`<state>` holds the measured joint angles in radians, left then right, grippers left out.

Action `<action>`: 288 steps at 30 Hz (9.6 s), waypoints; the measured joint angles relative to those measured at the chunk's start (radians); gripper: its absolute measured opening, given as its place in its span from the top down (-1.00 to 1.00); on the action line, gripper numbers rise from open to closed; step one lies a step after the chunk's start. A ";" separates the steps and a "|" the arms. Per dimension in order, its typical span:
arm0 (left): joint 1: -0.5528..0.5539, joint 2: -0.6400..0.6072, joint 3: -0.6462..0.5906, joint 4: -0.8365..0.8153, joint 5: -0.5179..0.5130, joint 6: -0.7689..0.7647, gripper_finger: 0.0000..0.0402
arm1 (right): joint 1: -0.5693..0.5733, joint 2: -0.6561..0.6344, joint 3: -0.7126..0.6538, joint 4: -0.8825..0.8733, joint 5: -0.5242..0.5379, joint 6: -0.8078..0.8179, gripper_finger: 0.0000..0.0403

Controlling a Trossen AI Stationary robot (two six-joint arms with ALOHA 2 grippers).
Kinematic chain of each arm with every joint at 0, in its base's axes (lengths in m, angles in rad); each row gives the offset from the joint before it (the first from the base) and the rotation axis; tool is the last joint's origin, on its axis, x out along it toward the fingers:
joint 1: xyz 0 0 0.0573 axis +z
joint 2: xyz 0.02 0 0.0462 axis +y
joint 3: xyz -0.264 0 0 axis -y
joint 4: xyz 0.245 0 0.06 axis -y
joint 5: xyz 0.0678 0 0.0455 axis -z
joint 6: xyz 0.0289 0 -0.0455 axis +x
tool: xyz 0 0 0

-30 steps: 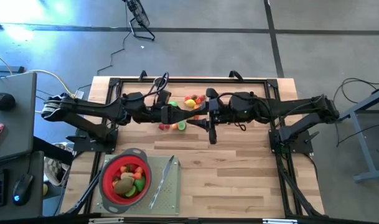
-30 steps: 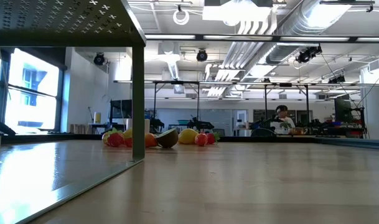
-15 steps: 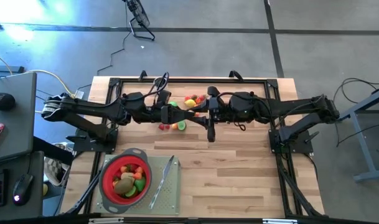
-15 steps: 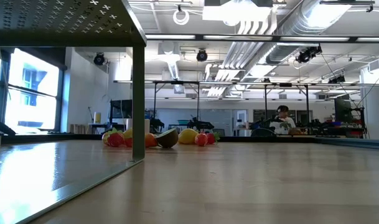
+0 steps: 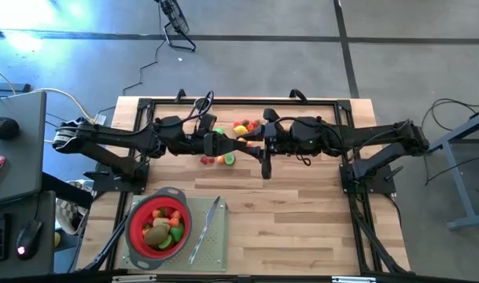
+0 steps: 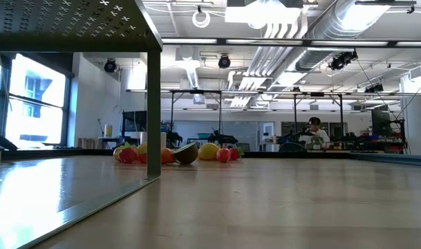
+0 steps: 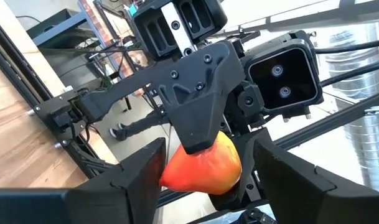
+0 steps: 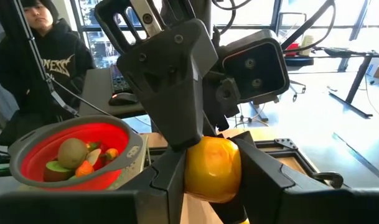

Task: Pick & Place Fruit
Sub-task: Put the pear into the red strainer bowl on the shelf, then put the strawberry into the red strainer bowl on the shelf

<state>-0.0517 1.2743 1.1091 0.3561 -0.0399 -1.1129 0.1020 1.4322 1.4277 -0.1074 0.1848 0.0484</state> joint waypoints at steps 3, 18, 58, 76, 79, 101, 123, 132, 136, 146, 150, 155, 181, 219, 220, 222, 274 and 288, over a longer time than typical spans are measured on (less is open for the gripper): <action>0.000 0.000 0.000 0.000 0.001 0.000 -0.16 | 0.000 0.000 0.000 0.000 0.001 0.003 0.39; -0.001 0.000 0.000 -0.016 0.006 -0.017 -0.16 | 0.000 0.000 0.000 -0.002 0.001 0.007 0.39; 0.000 -0.002 0.000 -0.004 0.004 0.014 0.23 | 0.003 -0.007 0.000 -0.013 -0.080 -0.008 -0.21; 0.014 -0.102 0.000 0.000 0.071 0.163 0.23 | 0.023 -0.218 0.000 -0.208 -0.150 0.038 -0.56; 0.014 -0.128 0.000 -0.026 0.150 0.162 0.23 | 0.025 -0.222 0.000 -0.218 -0.151 0.037 -0.53; -0.287 -0.346 0.000 -0.606 0.239 0.114 0.23 | -0.049 -0.213 0.000 -0.241 -0.150 0.060 -0.46; -0.749 -0.360 0.000 -0.989 -0.194 -0.121 0.30 | -0.103 -0.156 0.000 -0.202 -0.111 0.113 -0.46; -0.754 -0.321 0.182 -1.109 -0.116 -0.145 0.33 | -0.148 -0.139 0.000 -0.192 -0.109 0.117 -0.46; -0.754 -0.257 0.334 -1.277 -0.152 -0.126 0.33 | -0.152 -0.125 0.000 -0.191 -0.108 0.116 -0.46; -0.754 0.032 0.626 -1.894 -0.096 -0.177 0.33 | -0.164 -0.098 0.000 -0.188 -0.111 0.113 -0.46; -0.754 0.075 0.632 -1.909 -0.074 -0.171 0.33 | -0.172 -0.100 0.000 -0.188 -0.109 0.113 -0.46; -0.753 0.105 0.631 -1.910 -0.072 -0.168 0.33 | -0.189 -0.099 0.000 -0.188 -0.112 0.113 -0.46; -0.753 0.093 0.698 -1.927 -0.072 -0.108 0.03 | -0.196 -0.100 0.000 -0.189 -0.117 0.112 -0.46; -0.093 0.105 0.841 -1.494 -0.393 0.698 0.10 | -0.196 -0.100 0.000 -0.438 -0.105 0.078 -0.46; -0.084 0.105 0.824 -1.473 -0.391 0.698 0.10 | -0.196 -0.100 0.000 -0.439 -0.105 0.079 -0.46; -0.065 0.103 0.781 -1.401 -0.368 0.701 0.10 | -0.196 -0.100 0.000 -0.439 -0.105 0.078 -0.46; -0.053 0.104 0.565 -1.136 -0.261 0.749 0.10 | -0.196 -0.100 0.000 -0.462 -0.098 0.097 -0.46; -0.053 0.104 0.565 -1.124 -0.260 0.749 0.10 | -0.196 -0.100 0.000 -0.461 -0.098 0.097 -0.46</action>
<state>-0.1047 1.3781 1.6742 -0.7680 -0.3003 -0.3637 -0.0944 1.3319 1.4277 -0.5682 0.0868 0.1455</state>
